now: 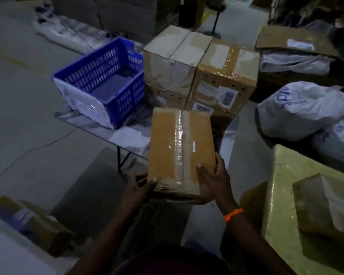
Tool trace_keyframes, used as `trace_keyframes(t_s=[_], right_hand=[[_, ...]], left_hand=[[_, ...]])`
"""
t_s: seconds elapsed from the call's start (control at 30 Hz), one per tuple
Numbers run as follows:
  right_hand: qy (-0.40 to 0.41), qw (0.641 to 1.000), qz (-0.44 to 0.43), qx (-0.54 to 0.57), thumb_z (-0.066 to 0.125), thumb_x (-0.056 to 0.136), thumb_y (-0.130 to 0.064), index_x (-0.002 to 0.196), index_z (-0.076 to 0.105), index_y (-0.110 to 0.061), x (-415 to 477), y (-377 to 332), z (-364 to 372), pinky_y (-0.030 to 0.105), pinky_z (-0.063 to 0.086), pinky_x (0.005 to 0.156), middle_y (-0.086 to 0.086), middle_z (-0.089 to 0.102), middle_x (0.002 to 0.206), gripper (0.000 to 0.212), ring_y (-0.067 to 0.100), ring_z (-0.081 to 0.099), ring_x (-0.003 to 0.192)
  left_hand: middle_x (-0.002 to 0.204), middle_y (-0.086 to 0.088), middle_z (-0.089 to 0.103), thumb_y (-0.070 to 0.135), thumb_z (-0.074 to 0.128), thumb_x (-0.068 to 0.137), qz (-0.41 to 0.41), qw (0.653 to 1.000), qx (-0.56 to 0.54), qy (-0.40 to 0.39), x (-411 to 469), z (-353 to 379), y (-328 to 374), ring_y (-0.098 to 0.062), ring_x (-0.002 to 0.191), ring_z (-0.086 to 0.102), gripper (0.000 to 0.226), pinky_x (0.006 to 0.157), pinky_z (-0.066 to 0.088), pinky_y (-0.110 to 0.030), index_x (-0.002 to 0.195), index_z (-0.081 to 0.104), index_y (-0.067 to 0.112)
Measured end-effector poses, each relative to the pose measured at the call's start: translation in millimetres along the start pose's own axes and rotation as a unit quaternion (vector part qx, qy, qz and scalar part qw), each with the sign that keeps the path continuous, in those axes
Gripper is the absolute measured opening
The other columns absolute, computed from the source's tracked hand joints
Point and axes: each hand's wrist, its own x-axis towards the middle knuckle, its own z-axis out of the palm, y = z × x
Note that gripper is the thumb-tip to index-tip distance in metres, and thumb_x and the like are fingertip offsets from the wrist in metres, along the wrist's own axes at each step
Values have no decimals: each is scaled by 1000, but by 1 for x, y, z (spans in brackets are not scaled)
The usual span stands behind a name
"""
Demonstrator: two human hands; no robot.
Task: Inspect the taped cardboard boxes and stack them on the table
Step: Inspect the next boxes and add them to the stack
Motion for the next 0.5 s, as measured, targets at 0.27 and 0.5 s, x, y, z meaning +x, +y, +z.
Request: trace_keyframes(t_s=[0.27,0.5], right_hand=[[-89,990,32,102,77,92,-25,128,50,-39,20,20,-10,35,60,92,-9,67,125,47,7,69,108],[-113,991,29,69,77,92,-36,161,28,-22,91,10,-31,36,56,95,1,50,149,85,21,58,126]], left_hand=[[121,1,67,42,89,59,-57,997,47,-18,8,-8,15,-23,105,64,72,90,51,-45,121,61,18],[127,-4,67,38,77,85,27,993,109,-24,57,24,79,-23,112,67,58,91,58,-39,136,59,19]])
